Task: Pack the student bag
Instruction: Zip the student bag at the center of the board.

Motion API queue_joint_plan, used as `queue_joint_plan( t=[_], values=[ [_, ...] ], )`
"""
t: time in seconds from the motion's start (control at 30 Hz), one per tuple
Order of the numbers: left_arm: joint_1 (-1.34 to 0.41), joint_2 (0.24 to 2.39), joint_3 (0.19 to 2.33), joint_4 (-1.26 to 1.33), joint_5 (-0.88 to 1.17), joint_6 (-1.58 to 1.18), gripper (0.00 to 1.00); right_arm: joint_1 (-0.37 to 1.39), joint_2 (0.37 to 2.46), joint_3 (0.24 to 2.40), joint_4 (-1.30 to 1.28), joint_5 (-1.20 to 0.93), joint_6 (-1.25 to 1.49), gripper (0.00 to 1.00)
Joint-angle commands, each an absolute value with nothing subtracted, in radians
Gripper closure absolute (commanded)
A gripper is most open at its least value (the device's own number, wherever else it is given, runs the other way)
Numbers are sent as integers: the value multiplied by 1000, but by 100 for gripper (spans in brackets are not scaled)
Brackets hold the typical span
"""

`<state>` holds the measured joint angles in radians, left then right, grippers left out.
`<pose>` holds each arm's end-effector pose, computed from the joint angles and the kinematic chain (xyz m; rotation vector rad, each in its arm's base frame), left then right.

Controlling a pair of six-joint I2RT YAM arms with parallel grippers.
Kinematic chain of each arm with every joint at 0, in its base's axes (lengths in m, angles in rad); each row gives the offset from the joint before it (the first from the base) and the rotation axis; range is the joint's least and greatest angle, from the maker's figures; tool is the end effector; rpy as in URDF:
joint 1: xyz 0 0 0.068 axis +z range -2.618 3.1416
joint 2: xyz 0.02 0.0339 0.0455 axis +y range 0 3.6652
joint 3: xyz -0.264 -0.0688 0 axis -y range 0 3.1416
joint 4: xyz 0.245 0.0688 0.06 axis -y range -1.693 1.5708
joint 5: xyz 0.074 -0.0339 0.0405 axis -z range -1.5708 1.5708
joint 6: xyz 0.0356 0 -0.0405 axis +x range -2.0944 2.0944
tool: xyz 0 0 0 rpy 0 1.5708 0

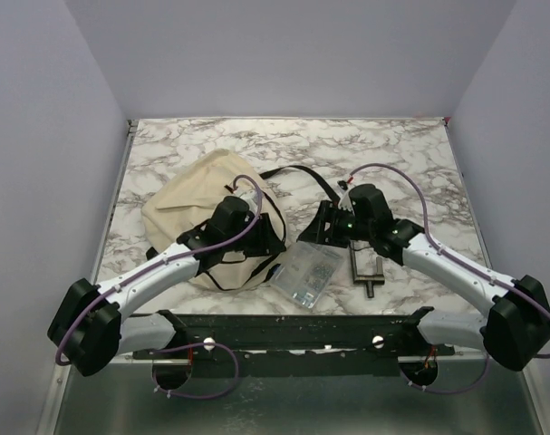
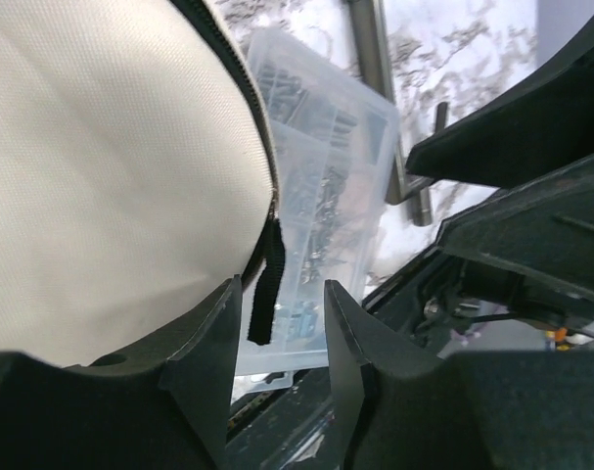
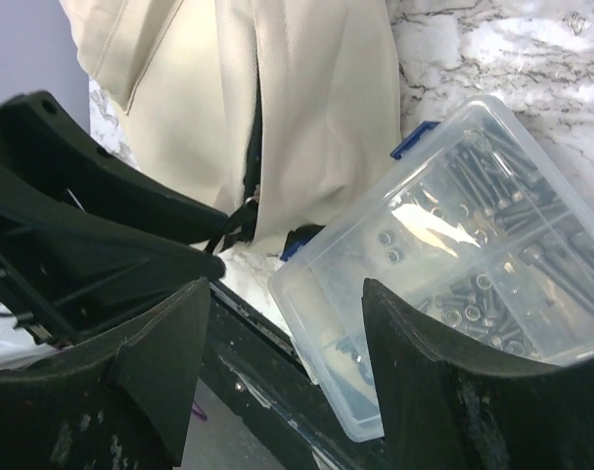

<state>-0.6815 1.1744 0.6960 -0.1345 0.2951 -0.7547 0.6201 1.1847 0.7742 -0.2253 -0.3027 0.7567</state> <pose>0.1889 -0.1665 0.2353 0.0965 2.3861 -1.0800 0.2022 0.1574 0.2512 -0.0205 2.3992 1.0490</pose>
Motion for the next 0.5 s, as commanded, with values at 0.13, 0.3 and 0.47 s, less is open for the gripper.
queue_joint_plan(
  t=[0.13,0.3,0.47],
  values=[
    [-731,1238,732,-205,176,-681,59,621,1347,898,-167,-349,690,34],
    [-732,1258,752,-198,156,-661,69,625,1461,961,-155,-370,663,34],
    [-733,1282,774,-199,168,-637,79,643,1548,1011,-153,-348,628,32]
  ],
)
